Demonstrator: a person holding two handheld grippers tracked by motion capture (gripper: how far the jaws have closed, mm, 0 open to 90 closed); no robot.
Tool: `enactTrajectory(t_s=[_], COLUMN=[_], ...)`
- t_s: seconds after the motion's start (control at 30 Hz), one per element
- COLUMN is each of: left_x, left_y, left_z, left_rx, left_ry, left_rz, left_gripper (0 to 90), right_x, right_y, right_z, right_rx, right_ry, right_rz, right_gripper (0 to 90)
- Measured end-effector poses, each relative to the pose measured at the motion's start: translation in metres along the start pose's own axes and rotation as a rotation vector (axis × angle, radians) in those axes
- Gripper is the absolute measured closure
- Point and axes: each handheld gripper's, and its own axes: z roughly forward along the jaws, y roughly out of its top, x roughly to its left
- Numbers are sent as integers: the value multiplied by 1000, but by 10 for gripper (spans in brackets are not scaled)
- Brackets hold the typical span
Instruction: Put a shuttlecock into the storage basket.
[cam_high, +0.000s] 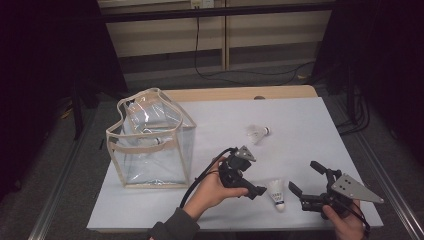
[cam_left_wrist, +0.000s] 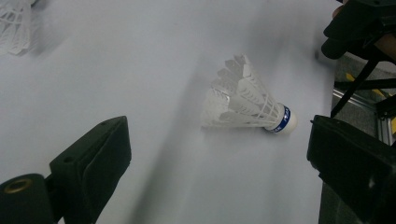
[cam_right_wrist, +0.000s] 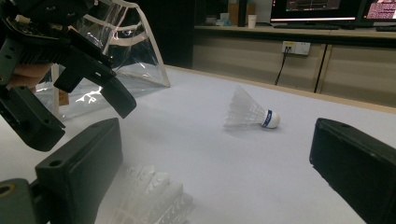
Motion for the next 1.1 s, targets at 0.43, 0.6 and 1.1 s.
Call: enactTrajectory(t_s=[0.43, 0.6, 1.1], left_x=[-2, -3, -8], left_y=[-1, -2, 2], left_z=[10, 16, 30], left_rx=[-4, -10, -10], left_ry=[-22, -21, -37], left_rz=[33, 44, 78], left_gripper=[64, 82, 233], right_x=[0, -1, 0], right_y=[0, 0, 0], right_z=[1, 0, 0], right_rx=[2, 4, 3], right_ry=[-4, -6, -6], right_rz=[0, 0, -4], right_gripper=[24, 24, 25])
